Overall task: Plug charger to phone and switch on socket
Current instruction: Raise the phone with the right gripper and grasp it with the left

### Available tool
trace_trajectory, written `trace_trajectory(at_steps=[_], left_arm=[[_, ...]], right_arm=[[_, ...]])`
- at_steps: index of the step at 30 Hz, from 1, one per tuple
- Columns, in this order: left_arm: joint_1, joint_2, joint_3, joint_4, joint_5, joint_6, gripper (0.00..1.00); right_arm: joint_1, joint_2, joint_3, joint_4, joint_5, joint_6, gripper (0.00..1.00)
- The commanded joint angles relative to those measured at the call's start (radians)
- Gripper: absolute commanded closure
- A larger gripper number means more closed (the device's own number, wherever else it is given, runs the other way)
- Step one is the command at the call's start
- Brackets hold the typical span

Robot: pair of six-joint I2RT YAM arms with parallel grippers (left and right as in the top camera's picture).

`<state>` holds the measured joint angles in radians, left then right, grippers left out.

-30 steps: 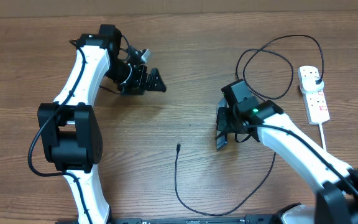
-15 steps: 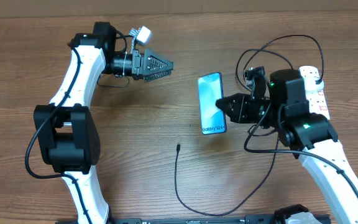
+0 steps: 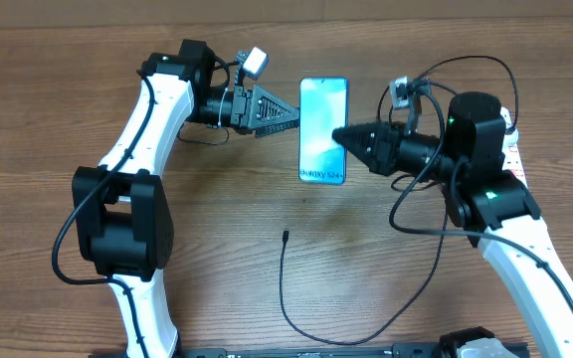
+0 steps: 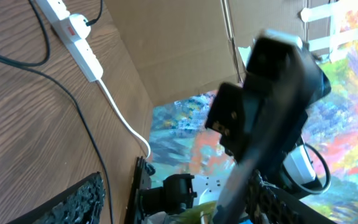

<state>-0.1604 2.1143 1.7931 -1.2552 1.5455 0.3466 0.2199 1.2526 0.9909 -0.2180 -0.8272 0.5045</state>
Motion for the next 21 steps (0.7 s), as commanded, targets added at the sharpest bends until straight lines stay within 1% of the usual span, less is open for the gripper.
trace_trajectory(at_steps=[1,5,7,11,17,21], left_arm=[[-0.026,-0.098,0.023,0.007,0.036,0.036,0.25],[-0.026,-0.157,0.023,0.032,0.036,0.035,0.25],[-0.027,-0.185,0.023,0.049,0.036,0.035,0.25],[-0.037,-0.217,0.023,0.063,0.035,0.031,0.26],[-0.058,-0.218,0.023,0.063,0.036,0.031,0.36],[-0.082,-0.218,0.023,0.063,0.036,0.031,0.34]], right_arm=[[0.009,0.056,0.021,0.058,-0.012,0.068,0.96],[0.009,0.098,0.021,0.146,-0.018,0.122,0.96],[0.010,0.108,0.021,0.179,-0.046,0.126,0.96],[0.011,0.110,0.021,0.196,-0.050,0.129,0.96],[0.011,0.110,0.021,0.244,-0.050,0.189,0.96],[0.018,0.112,0.021,0.247,-0.055,0.206,0.96]])
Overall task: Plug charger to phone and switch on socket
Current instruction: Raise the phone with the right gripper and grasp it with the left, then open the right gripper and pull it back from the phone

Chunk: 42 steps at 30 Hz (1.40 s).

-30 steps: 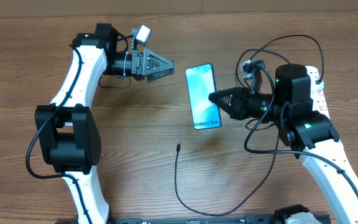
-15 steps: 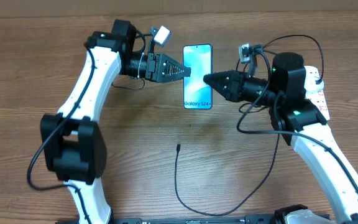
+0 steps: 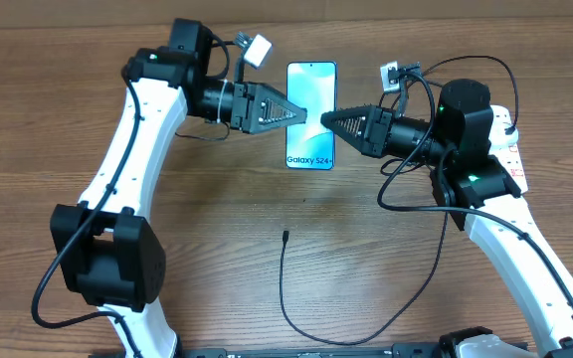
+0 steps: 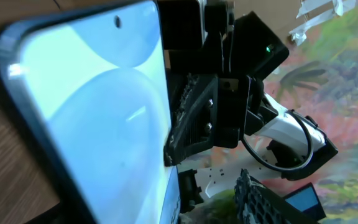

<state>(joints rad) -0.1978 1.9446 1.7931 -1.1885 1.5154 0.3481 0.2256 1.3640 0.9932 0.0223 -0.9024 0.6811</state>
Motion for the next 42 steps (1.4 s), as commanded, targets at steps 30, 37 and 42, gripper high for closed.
trace_trajectory(at_steps=[30,37,42], left_arm=[[-0.054,-0.048,0.022,-0.017,-0.221,-0.077,0.96],[-0.076,-0.048,0.022,-0.044,-0.483,-0.296,0.96],[-0.116,-0.048,0.022,-0.091,-0.728,-0.445,0.96]], right_arm=[[-0.075,0.002,0.019,-0.109,0.025,-0.042,0.38],[-0.085,0.002,0.019,-0.415,0.154,-0.231,0.30],[-0.085,0.002,0.019,-0.620,0.337,-0.271,0.25]])
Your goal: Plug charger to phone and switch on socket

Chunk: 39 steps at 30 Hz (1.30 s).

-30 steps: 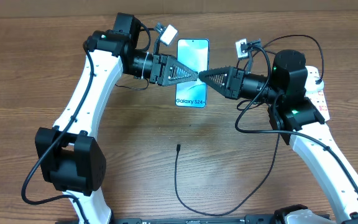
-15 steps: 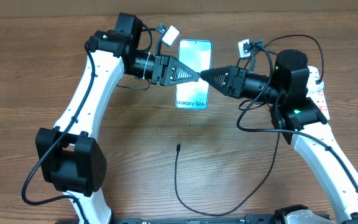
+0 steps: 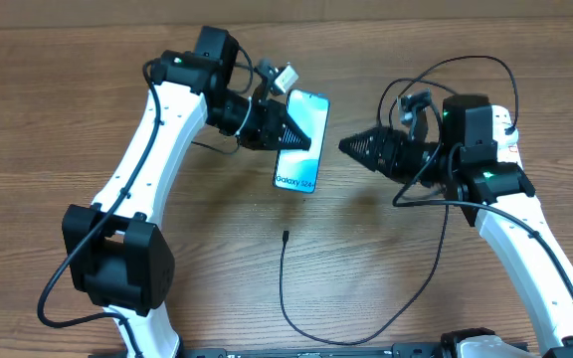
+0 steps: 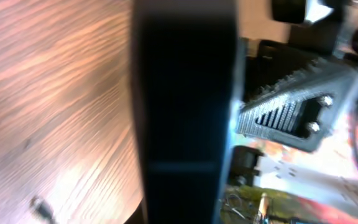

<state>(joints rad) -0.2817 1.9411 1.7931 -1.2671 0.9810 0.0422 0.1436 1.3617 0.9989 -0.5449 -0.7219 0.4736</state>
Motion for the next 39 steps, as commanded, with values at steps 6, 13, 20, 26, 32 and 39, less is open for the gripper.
trace_trajectory(at_steps=[6,13,20,26,32,39], left_arm=[[-0.113,-0.045,0.022,-0.056,-0.537,-0.466,0.96],[-0.215,-0.045,0.022,-0.093,-0.587,-0.600,0.96],[-0.233,-0.045,0.022,-0.189,-0.242,-0.600,0.96],[-0.228,-0.045,0.022,-0.259,0.090,-0.600,0.96],[-0.232,-0.045,0.022,-0.273,0.358,-0.595,0.96],[-0.229,-0.045,0.022,-0.269,0.441,-0.596,0.96]], right_arm=[[-0.003,0.004,0.012,-0.266,0.405,-0.063,0.02],[-0.003,0.004,0.008,-0.355,0.444,-0.063,0.00],[-0.003,0.004,0.008,-0.354,0.444,-0.063,0.00],[-0.003,0.004,0.008,-0.354,0.444,-0.063,0.00],[-0.003,0.004,0.008,-0.354,0.444,-0.063,0.00],[-0.003,0.004,0.008,-0.354,0.444,-0.063,0.00]])
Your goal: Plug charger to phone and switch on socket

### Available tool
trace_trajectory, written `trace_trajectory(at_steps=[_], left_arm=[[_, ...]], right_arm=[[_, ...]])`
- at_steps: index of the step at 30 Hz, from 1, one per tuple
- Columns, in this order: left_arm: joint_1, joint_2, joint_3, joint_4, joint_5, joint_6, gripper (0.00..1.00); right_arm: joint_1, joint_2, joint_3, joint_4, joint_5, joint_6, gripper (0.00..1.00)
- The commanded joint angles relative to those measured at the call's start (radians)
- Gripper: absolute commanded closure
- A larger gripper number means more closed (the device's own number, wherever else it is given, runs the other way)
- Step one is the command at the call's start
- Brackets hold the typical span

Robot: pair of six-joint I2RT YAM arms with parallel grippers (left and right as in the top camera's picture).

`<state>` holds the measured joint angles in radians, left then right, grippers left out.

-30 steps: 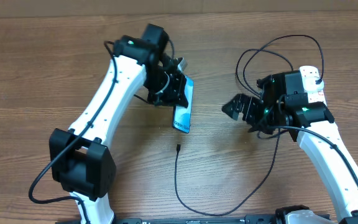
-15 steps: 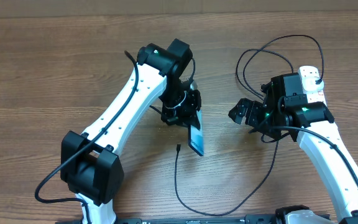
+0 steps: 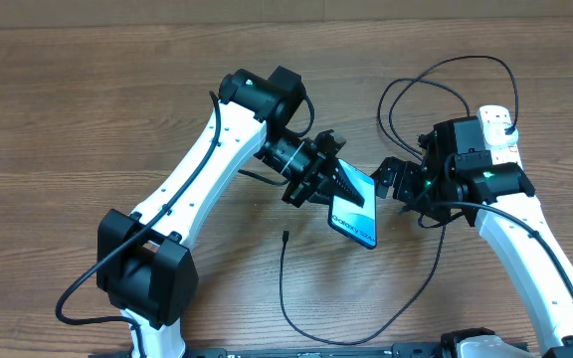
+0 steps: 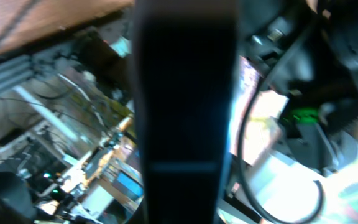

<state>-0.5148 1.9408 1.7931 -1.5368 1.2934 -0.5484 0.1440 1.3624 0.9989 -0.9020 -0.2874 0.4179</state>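
Note:
The phone (image 3: 356, 224), screen lit blue, hangs tilted above the table's middle, and my left gripper (image 3: 344, 191) is shut on its upper end. In the left wrist view the phone (image 4: 185, 93) is a dark slab seen edge-on that fills the centre and hides the fingers. My right gripper (image 3: 394, 179) points toward the phone from the right, a little apart from it; its jaws do not show clearly. The black charger cable lies on the table with its plug tip (image 3: 285, 236) left of the phone. A white power strip (image 3: 502, 134) sits at the right edge, behind the right arm.
The charger cable (image 3: 296, 323) curves along the front of the table and up to the right. More black cable (image 3: 446, 75) loops at the back right above the right arm. The wooden table (image 3: 68, 149) spreads to the left.
My left gripper has carried the phone from the upper middle to a spot lower and further right, more steeply tilted. The right gripper has turned and now sits close to the phone's right side.
The phone was first held up at the back by my right gripper, with the left gripper beside it. Then both grippers were on its edges. Then the left held it alone and the right stood off. Now the left holds it lower, near the cable tip.

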Motion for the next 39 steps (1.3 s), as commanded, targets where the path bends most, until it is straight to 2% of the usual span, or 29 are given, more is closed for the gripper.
trace_trajectory(at_steps=[1,6,12,17,23,28,39], left_arm=[[0.005,-0.044,0.022,0.002,0.141,-0.005,0.96],[0.006,-0.044,0.022,0.025,0.201,-0.005,0.96],[0.006,-0.044,0.022,0.026,0.205,-0.006,0.96],[0.006,-0.044,0.022,0.026,0.288,-0.007,0.96],[0.006,-0.044,0.022,0.026,0.288,-0.027,0.96],[0.011,-0.044,0.022,0.027,0.288,-0.111,0.96],[0.047,-0.044,0.022,0.026,0.288,-0.111,0.96]], right_arm=[[-0.003,0.003,0.008,0.003,0.010,-0.008,0.00],[-0.003,0.003,0.008,0.003,0.010,-0.008,0.00],[-0.003,0.003,0.008,0.003,0.010,-0.008,0.00],[-0.003,0.003,0.008,0.003,0.010,-0.008,0.00],[-0.003,0.003,0.008,0.003,0.010,-0.008,0.00],[-0.003,0.003,0.008,0.003,0.010,-0.008,0.00],[-0.003,0.003,0.008,0.003,0.010,-0.008,0.00]])
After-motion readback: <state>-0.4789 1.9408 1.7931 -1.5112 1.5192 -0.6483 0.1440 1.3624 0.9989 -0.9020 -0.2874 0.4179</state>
